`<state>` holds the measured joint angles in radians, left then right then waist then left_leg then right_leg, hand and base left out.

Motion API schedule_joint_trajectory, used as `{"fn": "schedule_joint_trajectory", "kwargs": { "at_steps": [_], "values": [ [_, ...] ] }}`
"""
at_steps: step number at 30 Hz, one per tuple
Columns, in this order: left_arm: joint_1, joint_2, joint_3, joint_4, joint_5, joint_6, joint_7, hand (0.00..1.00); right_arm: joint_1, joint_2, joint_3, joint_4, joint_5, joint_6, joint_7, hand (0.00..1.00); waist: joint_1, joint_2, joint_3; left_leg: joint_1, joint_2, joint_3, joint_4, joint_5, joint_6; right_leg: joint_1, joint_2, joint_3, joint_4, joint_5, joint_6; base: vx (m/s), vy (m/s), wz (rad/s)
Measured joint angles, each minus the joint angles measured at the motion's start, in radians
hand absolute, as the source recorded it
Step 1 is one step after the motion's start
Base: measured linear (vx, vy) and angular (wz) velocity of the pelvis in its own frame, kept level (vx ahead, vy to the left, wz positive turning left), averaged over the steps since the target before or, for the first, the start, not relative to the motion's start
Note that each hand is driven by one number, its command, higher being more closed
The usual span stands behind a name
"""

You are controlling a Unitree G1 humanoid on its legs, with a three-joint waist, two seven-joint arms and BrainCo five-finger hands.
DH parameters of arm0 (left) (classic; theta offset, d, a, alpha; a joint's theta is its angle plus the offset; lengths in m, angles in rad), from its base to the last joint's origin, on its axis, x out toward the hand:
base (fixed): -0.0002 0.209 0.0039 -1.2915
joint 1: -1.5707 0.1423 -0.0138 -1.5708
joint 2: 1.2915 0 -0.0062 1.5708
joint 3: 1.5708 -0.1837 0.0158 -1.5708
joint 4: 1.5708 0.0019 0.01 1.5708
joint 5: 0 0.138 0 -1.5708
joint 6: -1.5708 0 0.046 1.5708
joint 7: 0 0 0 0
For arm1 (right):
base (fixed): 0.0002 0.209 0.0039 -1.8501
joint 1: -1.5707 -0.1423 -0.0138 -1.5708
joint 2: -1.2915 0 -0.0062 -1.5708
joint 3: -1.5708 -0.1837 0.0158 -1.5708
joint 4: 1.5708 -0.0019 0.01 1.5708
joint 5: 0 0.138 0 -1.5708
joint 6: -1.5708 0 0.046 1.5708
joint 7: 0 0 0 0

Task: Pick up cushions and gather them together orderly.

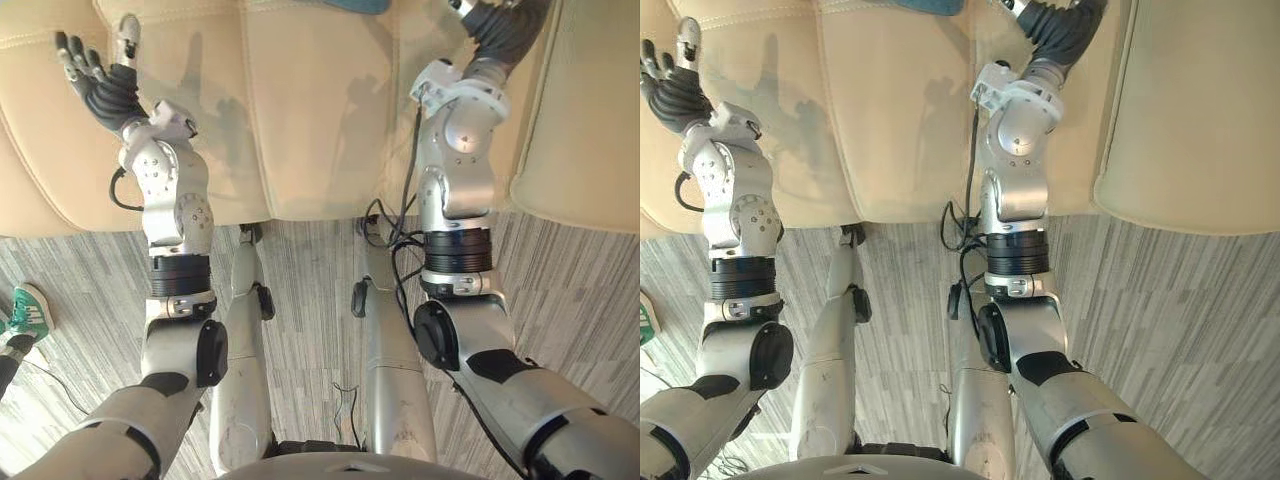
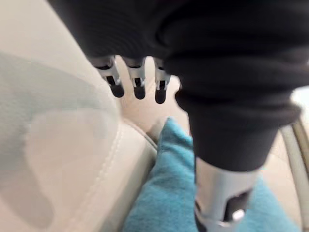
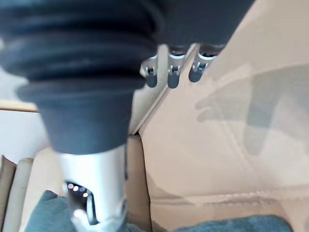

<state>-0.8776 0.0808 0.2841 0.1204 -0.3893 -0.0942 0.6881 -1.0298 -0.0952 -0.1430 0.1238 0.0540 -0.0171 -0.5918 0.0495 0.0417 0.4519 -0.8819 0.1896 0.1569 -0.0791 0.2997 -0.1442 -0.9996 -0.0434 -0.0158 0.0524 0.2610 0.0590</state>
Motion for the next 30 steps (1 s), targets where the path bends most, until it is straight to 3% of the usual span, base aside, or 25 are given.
{"fn": "schedule_joint_trajectory", "kwargs": {
  "at_steps": [6,11,17,21,23,27,30],
  "values": [
    [0.006,0.047,0.0,-0.035,0.0,-0.004,-0.005,0.0,0.01,-0.015,0.0,-0.033,0.02,0.0,0.004,0.0,-0.001,-0.001,0.001,0.045,0.001,0.005,0.0,0.001,0.001,0.041,0.0,0.002,0.007,0.0,0.0,-0.01,0.008,0.0],
    [0.098,0.069,0.005,-0.074,0.004,-0.003,-0.053,0.0,0.114,-0.037,-0.009,-0.084,0.022,0.001,0.036,0.0,-0.002,-0.001,0.001,0.129,0.001,-0.002,0.0,-0.002,0.004,0.122,-0.001,-0.008,0.024,-0.021,-0.002,-0.02,0.016,0.08],
    [0.405,0.075,0.001,-0.115,0.131,0.017,-0.144,0.0,0.424,-0.077,-0.009,-0.188,0.018,0.003,0.145,0.0,-0.001,-0.003,-0.001,0.31,-0.008,-0.021,0.0,-0.036,0.008,0.251,-0.019,-0.031,0.166,-0.141,-0.004,-0.02,0.01,0.19],
    [0.661,0.043,-0.004,-0.105,0.139,0.024,-0.25,0.0,0.666,-0.063,0.019,-0.194,0.018,-0.001,0.235,0.0,0.002,-0.018,-0.01,0.447,-0.017,-0.021,0.0,-0.072,0.017,0.367,-0.03,-0.037,0.217,-0.205,0.001,0.06,-0.03,0.1],
    [0.757,-0.003,-0.009,-0.059,0.139,0.027,-0.303,0.0,0.78,-0.028,0.021,-0.176,0.018,-0.002,0.268,0.0,0.002,-0.031,-0.047,0.501,-0.021,-0.022,0.001,-0.088,0.018,0.412,-0.038,-0.046,0.239,-0.23,0.007,0.08,-0.023,0.1],
    [0.95,-0.062,-0.046,0.176,0.157,0.055,-0.4,0.0,1.0,0.041,0.02,0.005,0.018,-0.009,0.331,0.0,-0.001,-0.061,-0.186,0.648,-0.031,-0.016,0.045,-0.171,0.018,0.553,-0.054,-0.042,0.278,-0.305,0.012,0.16,-0.004,0.02],
    [1.001,-0.101,-0.041,0.37,0.158,0.071,-0.459,0.0,1.071,0.061,0.02,0.181,0.018,-0.005,0.374,0.0,-0.004,-0.052,-0.278,0.705,-0.028,-0.009,0.09,-0.221,0.015,0.64,-0.054,-0.039,0.248,-0.317,0.018,0.14,0.025,-0.08]
  ]
}}
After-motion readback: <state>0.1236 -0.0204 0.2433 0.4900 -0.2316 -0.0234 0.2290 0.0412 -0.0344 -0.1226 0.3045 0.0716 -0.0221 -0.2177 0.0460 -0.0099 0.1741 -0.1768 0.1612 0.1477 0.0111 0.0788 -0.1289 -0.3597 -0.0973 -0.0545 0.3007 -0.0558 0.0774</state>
